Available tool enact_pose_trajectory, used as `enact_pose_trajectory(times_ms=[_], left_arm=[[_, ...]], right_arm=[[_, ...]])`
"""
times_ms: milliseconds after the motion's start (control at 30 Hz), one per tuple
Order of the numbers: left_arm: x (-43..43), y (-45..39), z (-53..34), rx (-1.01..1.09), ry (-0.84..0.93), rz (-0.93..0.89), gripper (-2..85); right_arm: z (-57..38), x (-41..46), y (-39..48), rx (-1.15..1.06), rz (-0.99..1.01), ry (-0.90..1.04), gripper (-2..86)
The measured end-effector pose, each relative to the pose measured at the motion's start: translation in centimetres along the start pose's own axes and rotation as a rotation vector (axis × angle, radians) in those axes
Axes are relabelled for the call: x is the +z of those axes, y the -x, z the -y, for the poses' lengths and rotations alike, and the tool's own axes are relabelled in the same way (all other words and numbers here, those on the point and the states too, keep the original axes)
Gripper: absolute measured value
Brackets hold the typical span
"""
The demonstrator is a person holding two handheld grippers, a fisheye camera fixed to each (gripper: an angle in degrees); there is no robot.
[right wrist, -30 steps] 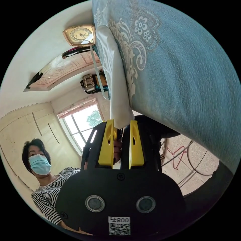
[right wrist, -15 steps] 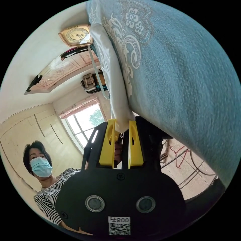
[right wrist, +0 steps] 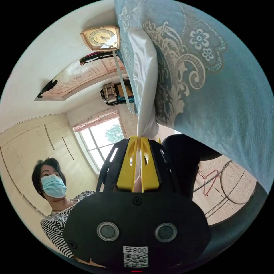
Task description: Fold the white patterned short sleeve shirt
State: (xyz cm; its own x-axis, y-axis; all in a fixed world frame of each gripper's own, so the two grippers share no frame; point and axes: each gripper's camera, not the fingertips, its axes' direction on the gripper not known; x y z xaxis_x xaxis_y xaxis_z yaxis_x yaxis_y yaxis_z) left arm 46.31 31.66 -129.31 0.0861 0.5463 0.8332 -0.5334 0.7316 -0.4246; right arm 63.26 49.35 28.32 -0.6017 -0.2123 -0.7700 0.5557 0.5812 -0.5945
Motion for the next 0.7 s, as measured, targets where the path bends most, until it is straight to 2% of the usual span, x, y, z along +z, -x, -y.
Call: enact_pose_trajectory(times_ms=[100, 200, 367, 467, 700], left_arm=[[-0.8, 0.6, 0.8, -0.021, -0.067, -0.104, 13.9], [-0.4, 0.0, 1.6, -0.009, -0.059, -0.115, 13.9], [-0.2, -2.2, 3.0, 0.016, -0.091, -0.181, 9.9], [-0.3, -4.5, 3.8, 0.046, -0.078, -0.158, 5.2], [0.1, -12.0, 3.1, 0.12, -0.018, -0.086, 3.2]], right_arm=[[-0.3, -0.3, -0.3, -0.008, 0.015, 0.002, 1.5], [-0.8, -1.0, -0.6, -0.014, 0.025, -0.003, 1.4], [-1.9, -2.5, -1.5, -0.021, 0.023, -0.008, 1.5], [-2.8, -3.6, -2.4, -0.022, 0.018, -0.01, 1.5], [-5.6, -7.7, -4.4, -0.033, -0.049, -0.04, 1.4]])
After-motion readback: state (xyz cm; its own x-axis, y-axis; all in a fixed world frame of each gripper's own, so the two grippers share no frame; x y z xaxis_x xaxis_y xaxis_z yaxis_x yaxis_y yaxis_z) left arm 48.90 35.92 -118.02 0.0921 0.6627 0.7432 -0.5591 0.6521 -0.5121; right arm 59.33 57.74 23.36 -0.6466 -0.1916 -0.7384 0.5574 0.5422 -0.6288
